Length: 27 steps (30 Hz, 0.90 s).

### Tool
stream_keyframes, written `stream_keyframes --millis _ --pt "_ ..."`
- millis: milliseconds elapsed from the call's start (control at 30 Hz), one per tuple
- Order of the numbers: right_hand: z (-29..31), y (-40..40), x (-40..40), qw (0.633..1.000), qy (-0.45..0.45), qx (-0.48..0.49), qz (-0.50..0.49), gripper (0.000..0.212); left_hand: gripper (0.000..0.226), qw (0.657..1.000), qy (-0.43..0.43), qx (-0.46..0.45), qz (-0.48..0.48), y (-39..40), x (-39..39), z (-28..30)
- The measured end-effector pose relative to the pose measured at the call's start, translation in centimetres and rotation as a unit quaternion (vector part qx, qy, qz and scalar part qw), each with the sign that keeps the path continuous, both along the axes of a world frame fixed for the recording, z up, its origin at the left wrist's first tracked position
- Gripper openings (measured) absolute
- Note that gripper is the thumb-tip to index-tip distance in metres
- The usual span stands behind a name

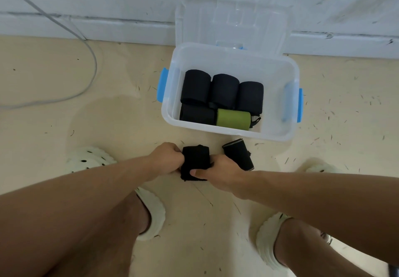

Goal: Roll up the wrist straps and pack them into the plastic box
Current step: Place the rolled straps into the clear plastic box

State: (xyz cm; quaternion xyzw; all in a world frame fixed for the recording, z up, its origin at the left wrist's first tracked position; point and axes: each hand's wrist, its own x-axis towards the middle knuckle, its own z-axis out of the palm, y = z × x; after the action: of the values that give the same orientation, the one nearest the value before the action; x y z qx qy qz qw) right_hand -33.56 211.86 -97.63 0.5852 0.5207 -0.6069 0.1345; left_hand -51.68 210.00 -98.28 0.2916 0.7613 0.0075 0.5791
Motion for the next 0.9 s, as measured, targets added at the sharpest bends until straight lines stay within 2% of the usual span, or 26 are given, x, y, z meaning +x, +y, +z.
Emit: stream_keyframes --millis 100,200,367,500,633,700,800,900 --pt "0.4 0.2 0.4 1.000 0.019 0.012 0.020 0.043 0.026 0.999 -0.027 -0.030 -0.005 -0.3 -0.1 0.4" --pt "1.4 0.1 0.6 0.998 0.045 0.027 0.026 0.053 0.036 0.998 -0.047 -0.022 -0.029 -0.4 -0.2 0.7" --pt "3.3 -1.4 2.2 0.992 0.079 0.096 0.027 0.063 0.049 0.988 -0.122 -0.037 -0.091 0.6 -0.7 2.1" --pt "5.7 -3.2 4.8 0.976 0.115 0.178 0.057 0.061 0.059 0.956 -0.208 -0.068 -0.195 1.9 -1.0 4.8" --pt "7.3 -4.4 7.0 0.961 0.159 0.221 0.050 0.062 0.050 0.913 -0.284 -0.089 -0.280 3.7 -0.3 8.7" --pt "8.1 -4.2 7.4 0.956 0.177 0.232 0.028 0.064 0.043 0.902 -0.294 -0.085 -0.303 5.0 -0.2 10.4" --pt "9.7 -2.3 6.7 0.952 0.192 0.235 -0.043 0.061 0.046 0.911 -0.299 -0.045 -0.281 6.7 -0.3 12.2" --pt "10.4 0.9 5.4 0.941 0.202 0.236 -0.134 0.059 0.042 0.938 -0.286 0.045 -0.190 7.6 -0.4 12.8"
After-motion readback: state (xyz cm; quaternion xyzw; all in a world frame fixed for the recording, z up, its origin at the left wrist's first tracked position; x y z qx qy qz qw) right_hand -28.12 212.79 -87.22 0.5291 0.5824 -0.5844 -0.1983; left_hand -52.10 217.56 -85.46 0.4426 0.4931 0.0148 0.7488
